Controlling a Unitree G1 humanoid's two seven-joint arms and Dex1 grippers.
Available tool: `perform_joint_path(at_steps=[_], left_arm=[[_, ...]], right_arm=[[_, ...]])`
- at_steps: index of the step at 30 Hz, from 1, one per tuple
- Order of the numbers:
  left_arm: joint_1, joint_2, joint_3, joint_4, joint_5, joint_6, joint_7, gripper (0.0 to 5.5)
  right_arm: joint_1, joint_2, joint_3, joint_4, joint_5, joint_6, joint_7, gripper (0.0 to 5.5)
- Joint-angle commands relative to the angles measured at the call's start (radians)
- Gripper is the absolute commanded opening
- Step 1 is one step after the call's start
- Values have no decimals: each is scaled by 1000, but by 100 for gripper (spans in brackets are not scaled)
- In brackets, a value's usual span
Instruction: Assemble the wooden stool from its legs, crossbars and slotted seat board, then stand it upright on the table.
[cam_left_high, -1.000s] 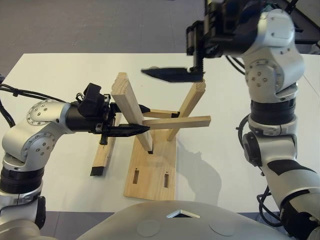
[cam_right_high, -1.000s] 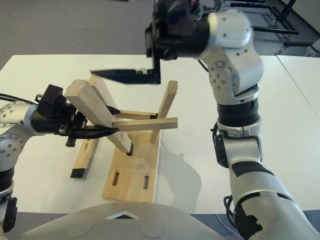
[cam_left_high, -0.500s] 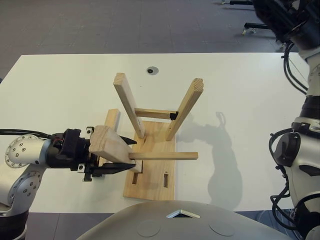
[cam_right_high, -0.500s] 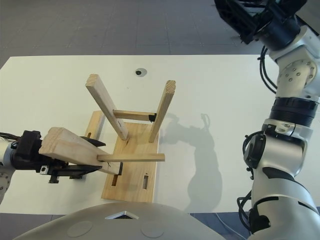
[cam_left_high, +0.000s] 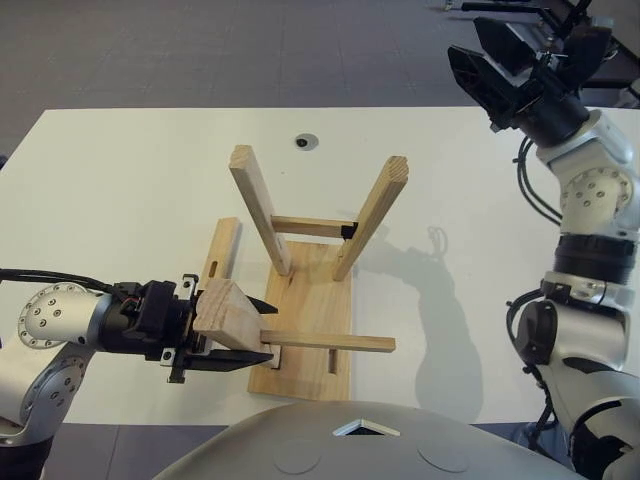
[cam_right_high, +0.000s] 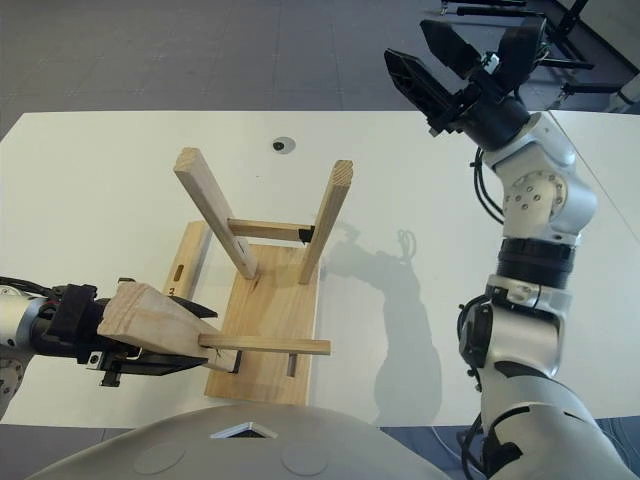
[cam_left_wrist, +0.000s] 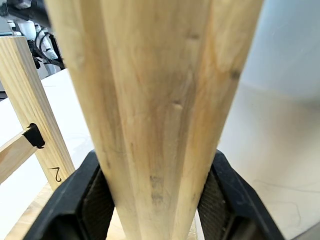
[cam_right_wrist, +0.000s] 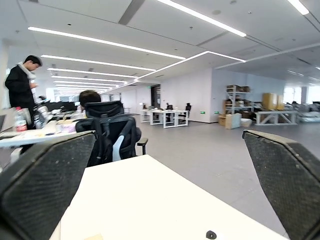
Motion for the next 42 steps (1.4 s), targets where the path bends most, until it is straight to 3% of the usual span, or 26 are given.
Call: perform_joint_path(at_steps=[1, 5, 13, 28, 37, 42], left_arm=[[-1, 25, -9, 23, 36, -10, -2, 209], [-1, 49, 7, 30, 26, -14, -19, 209], [-36, 64, 52, 37, -75, 22, -18, 209], [-36, 38, -61, 72, 20, 12, 26, 209], [-70, 89, -98, 106, 107, 3, 23, 209], [-50, 117, -143, 8, 154, 4, 61, 209]], right_arm=[[23, 86, -38, 53, -180, -226, -279, 540], [140, 167, -37, -10, -234, -300, -415, 540], [298, 189, 16, -32, -278, -324, -417, 540], [214, 136, 6, 65, -277, -317, -381, 540], [219, 163, 24, 68, -273, -312, -378, 540], [190, 145, 17, 95, -285, -331, -385, 540]])
